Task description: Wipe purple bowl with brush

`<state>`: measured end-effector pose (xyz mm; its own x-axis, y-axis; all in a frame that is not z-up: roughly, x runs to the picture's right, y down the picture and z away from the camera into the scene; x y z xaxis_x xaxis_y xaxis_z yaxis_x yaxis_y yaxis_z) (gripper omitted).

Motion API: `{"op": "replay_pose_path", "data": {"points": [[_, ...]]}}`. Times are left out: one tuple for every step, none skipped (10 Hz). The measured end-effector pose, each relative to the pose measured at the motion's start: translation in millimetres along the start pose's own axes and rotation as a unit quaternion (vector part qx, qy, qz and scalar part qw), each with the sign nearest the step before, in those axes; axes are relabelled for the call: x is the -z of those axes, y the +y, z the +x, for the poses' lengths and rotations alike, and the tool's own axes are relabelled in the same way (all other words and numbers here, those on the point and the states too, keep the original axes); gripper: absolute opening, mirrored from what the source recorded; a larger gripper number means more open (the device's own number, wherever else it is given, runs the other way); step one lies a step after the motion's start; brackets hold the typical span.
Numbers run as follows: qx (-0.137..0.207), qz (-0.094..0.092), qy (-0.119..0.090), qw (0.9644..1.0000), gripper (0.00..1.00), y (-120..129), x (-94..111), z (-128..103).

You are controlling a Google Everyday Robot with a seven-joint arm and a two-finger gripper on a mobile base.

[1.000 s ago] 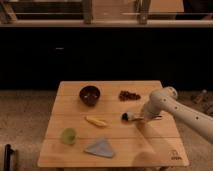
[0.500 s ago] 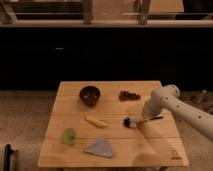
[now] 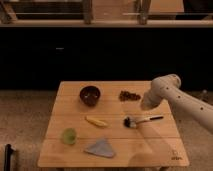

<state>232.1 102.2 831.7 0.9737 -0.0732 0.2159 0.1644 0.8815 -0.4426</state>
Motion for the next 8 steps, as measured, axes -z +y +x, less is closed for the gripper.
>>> {"op": "replay_pose_path", "data": {"points": [[0.002, -0.004, 0.006, 1.0, 0.16, 4.0, -2.2, 4.4], [0.002, -0.008, 0.009, 0.9999, 0.25, 8.2, -4.7, 7.0], [0.004, -0.012, 0.01, 0.9999, 0.36, 11.0, -6.8, 6.9], [0.005, -0.016, 0.011, 0.9998, 0.47, 13.8, -8.3, 6.9], [0.004, -0.019, 0.012, 0.9997, 0.56, 16.2, -9.4, 9.1], [0.001, -0.022, 0.014, 0.9997, 0.65, 19.5, -11.0, 12.3], [-0.001, -0.025, 0.015, 0.9996, 0.74, 22.2, -13.1, 14.5], [-0.005, -0.029, 0.017, 0.9994, 0.8, 24.6, -16.3, 16.5]]}}
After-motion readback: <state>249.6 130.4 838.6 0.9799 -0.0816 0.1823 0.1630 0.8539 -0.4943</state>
